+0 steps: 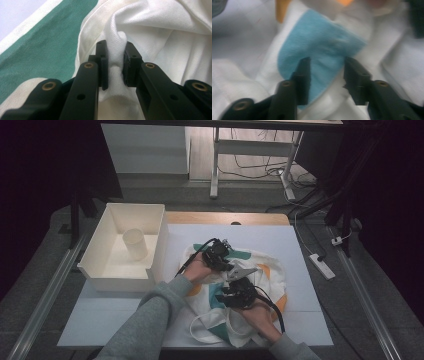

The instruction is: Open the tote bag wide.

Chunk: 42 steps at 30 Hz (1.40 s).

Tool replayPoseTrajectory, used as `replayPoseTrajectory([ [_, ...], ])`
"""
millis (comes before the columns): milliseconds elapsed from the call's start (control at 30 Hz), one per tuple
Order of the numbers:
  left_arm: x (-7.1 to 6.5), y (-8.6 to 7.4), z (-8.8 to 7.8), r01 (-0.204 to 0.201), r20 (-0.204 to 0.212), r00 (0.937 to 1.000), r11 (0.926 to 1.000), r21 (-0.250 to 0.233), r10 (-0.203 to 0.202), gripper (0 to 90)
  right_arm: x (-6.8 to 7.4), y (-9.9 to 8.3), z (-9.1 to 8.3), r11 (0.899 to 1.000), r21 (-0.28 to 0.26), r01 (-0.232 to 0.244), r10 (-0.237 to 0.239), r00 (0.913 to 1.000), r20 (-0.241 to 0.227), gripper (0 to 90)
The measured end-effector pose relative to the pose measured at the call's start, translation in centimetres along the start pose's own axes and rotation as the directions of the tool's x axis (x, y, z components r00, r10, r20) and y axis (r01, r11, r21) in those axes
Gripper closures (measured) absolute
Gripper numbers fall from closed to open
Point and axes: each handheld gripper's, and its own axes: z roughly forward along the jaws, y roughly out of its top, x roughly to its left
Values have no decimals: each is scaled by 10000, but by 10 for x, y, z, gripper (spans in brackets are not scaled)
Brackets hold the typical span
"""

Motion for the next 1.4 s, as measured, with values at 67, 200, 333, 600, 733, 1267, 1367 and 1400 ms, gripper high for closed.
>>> replayPoseTrajectory([
  [67,0,0,-1,-1,24,10000,10000,11,1,766,-5,0,-1,9995,-139,-300,299,9995,-80,489],
  [200,0,0,-1,-13,31,10000,10000,-7,13,766,-13,0,-1,9977,-286,-618,617,9981,-51,440],
  [333,1,0,0,13,46,10000,10000,10,-13,766,-16,1,3,9968,-361,-706,692,9968,-393,473],
  [600,-2,1,-4,-104,15,9999,9999,44,104,766,-7,3,1,9969,-771,-186,132,9975,-697,874],
  [733,-4,2,-7,-165,-30,9999,9998,123,166,767,17,9,4,9943,-731,781,-818,9955,-486,888],
  [1267,2,-5,-8,-91,145,9999,9986,511,84,777,75,26,43,9801,-592,1896,-1950,9752,-1046,891],
  [1367,2,-5,-7,-50,115,9999,9993,358,46,778,72,24,39,9770,-712,2011,-2076,9731,-1000,861],
  [1400,2,-5,-8,-38,93,10000,9995,318,35,778,72,25,35,9746,-784,2097,-2170,9709,-1015,804],
])
